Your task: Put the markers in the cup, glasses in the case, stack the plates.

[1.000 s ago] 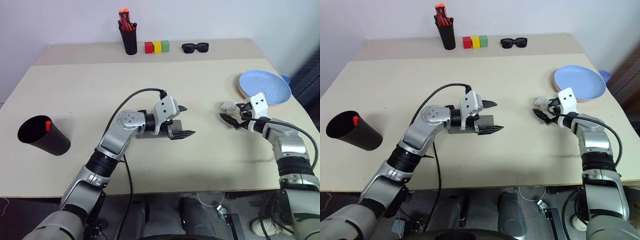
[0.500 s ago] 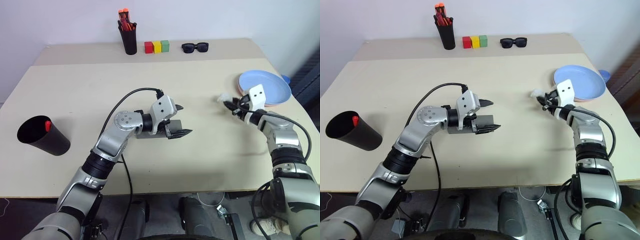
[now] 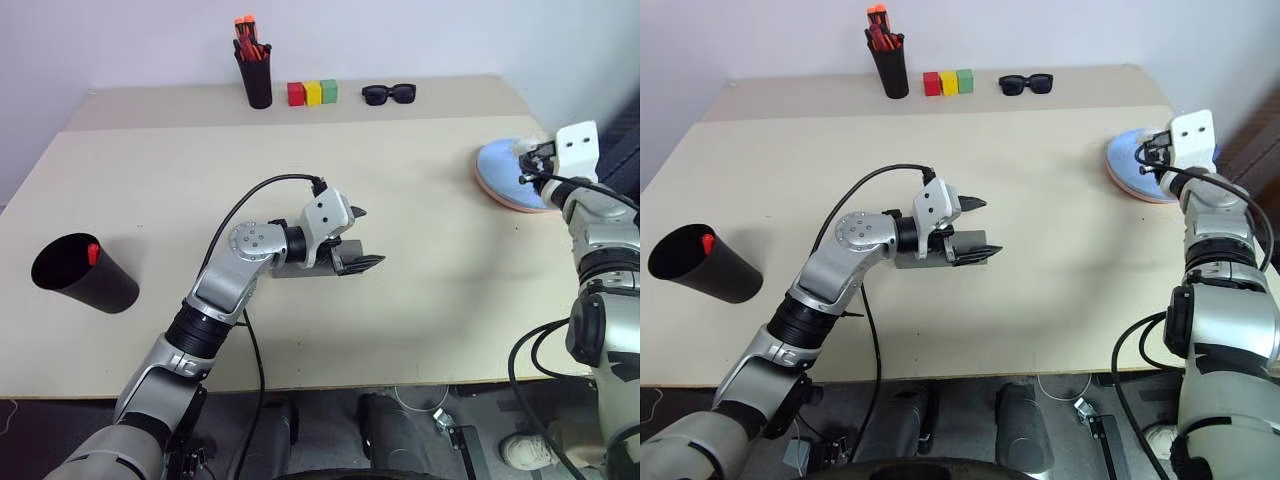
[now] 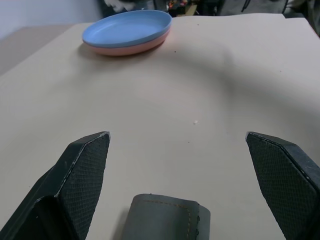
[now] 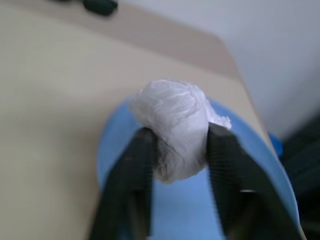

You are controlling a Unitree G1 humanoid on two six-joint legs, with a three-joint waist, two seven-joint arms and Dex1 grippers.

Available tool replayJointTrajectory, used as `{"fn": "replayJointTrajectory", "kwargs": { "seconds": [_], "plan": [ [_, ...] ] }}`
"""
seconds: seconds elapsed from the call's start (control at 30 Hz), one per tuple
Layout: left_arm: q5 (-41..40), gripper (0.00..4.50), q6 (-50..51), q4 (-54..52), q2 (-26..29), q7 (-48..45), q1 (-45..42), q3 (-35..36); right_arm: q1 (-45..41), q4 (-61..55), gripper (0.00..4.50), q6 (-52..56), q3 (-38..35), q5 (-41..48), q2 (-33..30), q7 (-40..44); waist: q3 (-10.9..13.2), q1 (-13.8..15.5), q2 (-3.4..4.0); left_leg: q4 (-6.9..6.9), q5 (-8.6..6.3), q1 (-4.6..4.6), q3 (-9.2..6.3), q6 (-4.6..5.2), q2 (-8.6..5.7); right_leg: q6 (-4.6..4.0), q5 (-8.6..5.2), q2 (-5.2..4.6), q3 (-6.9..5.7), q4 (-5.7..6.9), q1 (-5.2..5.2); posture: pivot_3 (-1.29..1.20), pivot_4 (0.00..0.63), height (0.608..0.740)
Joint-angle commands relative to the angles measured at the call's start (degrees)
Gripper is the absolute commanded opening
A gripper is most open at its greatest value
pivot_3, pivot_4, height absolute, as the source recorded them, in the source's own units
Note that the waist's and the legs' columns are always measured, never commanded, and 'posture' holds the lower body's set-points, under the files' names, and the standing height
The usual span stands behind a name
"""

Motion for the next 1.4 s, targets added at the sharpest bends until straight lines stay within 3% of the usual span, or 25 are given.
{"fn": "replayJointTrajectory", "kwargs": {
  "seconds": [0.03, 0.1, 0.3, 0.37, 0.43, 0.57, 0.67, 0.8, 0.93, 1.13, 1.4],
  "plan": [
    [0.0, 4.50, -0.2, -2.5, 0.2, 1.0, 0.2, 2.0, -2.3, -0.2, 3.39, -1.6, 0.1, -1.4, -1.0, -1.4, 0.0, -0.2, 0.00, 0.00, 0.00, 0.00, 0.00, 0.00, 0.00, 0.00, 0.00, 0.00, 0.00, 0.00, 0.00, 0.00, 0.150, 0.740],
    [0.3, 4.50, -0.7, -2.5, 0.3, 1.5, 0.2, 2.1, -2.1, -0.2, 4.37, -2.3, -0.2, -1.5, -0.8, -2.6, 0.0, -0.6, 0.00, 0.00, 0.00, 0.00, 0.00, 0.00, 0.00, 0.00, 0.00, 0.00, 0.00, 0.00, 0.01, 0.00, 0.150, 0.740],
    [1.0, 4.50, -9.7, -0.5, -3.0, 8.5, 1.8, 6.2, -0.1, -3.0, 4.45, -6.7, -3.2, 1.6, -0.6, -0.2, 0.0, -0.9, 0.00, -0.01, 0.00, 0.00, 0.00, 0.00, 0.00, 0.01, 0.00, 0.00, 0.00, -0.02, 0.00, 0.00, 0.150, 0.740],
    [5.4, 4.50, -18.5, 2.1, -4.4, 15.6, 2.7, 8.1, 1.8, -5.8, 4.45, -8.3, -5.3, 4.8, 0.1, 4.4, 0.0, -0.9, 0.00, -0.01, 0.00, 0.01, -0.01, 0.00, 0.01, 0.01, 0.00, 0.00, 0.00, -0.04, 0.01, 0.00, 0.150, 0.740],
    [2.9, 4.50, -18.7, 1.6, -4.1, 13.4, 4.1, 9.3, 6.3, -12.9, 4.45, -8.6, -6.7, 8.7, 1.3, 11.0, 0.0, -0.9, -0.01, -0.01, 0.00, 0.01, 0.00, 0.00, 0.01, 0.01, 0.01, 0.00, 0.00, -0.05, 0.02, 0.00, 0.150, 0.740],
    [-7.3, 4.50, -14.9, -2.6, -4.1, 10.0, 8.3, 14.9, 28.8, -46.1, 4.45, 1.5, -7.5, 19.6, 3.9, 20.7, 0.0, -0.4, -0.01, -0.03, -0.02, 0.00, -0.07, 0.04, 0.04, 0.03, 0.01, 0.02, -0.04, -0.12, 0.08, 0.00, 0.150, 0.740],
    [-8.5, 4.50, -14.7, -6.4, -3.1, 9.2, 12.4, 15.5, 39.9, -62.1, 4.45, 9.4, -8.7, 23.0, 4.0, 19.3, 0.0, 0.4, 0.07, -0.01, -0.10, -0.07, -0.16, 0.15, 0.06, 0.06, 0.02, -0.01, -0.03, -0.05, -0.03, 0.00, 0.150, 0.740],
    [-11.2, 4.50, -15.1, -15.9, -1.4, 10.4, 24.6, 19.5, 57.6, -84.4, 4.45, 16.2, -13.9, 26.4, 2.9, 18.0, -0.1, 0.8, 0.29, 0.09, -0.11, 0.03, -0.08, 0.15, 0.00, 0.12, 0.06, -0.14, 0.12, -0.08, 0.05, 0.00, 0.150, 0.740],
    [-16.1, 4.50, -11.4, -22.1, 3.5, 7.7, 32.5, 23.0, 68.8, -97.2, 4.45, 22.1, -18.5, 30.5, 2.7, 17.5, -0.1, 1.0, 0.25, 0.14, -0.11, 0.05, -0.08, 0.15, 0.20, -0.19, -0.01, -0.01, 0.08, -0.17, 0.15, 0.00, 0.150, 0.740],
    [-20.6, 4.50, -10.8, -27.1, 8.1, 6.7, 42.1, 29.6, 79.6, -106.5, 4.45, 25.9, -22.2, 32.8, 4.5, 16.4, -0.1, 1.1, 0.26, 0.15, -0.12, 0.09, -0.09, 0.15, 0.38, -0.21, -0.06, 0.10, 0.08, -0.44, 0.34, 0.00, 0.150, 0.740],
    [-16.0, 4.50, -14.5, -22.5, 8.6, 9.4, 42.1, 32.1, 82.7, -97.9, 4.45, 20.3, -23.8, 28.5, 5.3, 18.4, -0.1, 1.6, 0.19, 0.15, -0.12, 0.04, 0.05, 0.15, 0.36, -0.24, -0.04, 0.10, 0.05, -0.59, 0.34, 0.00, 0.150, 0.740]
  ]
}}
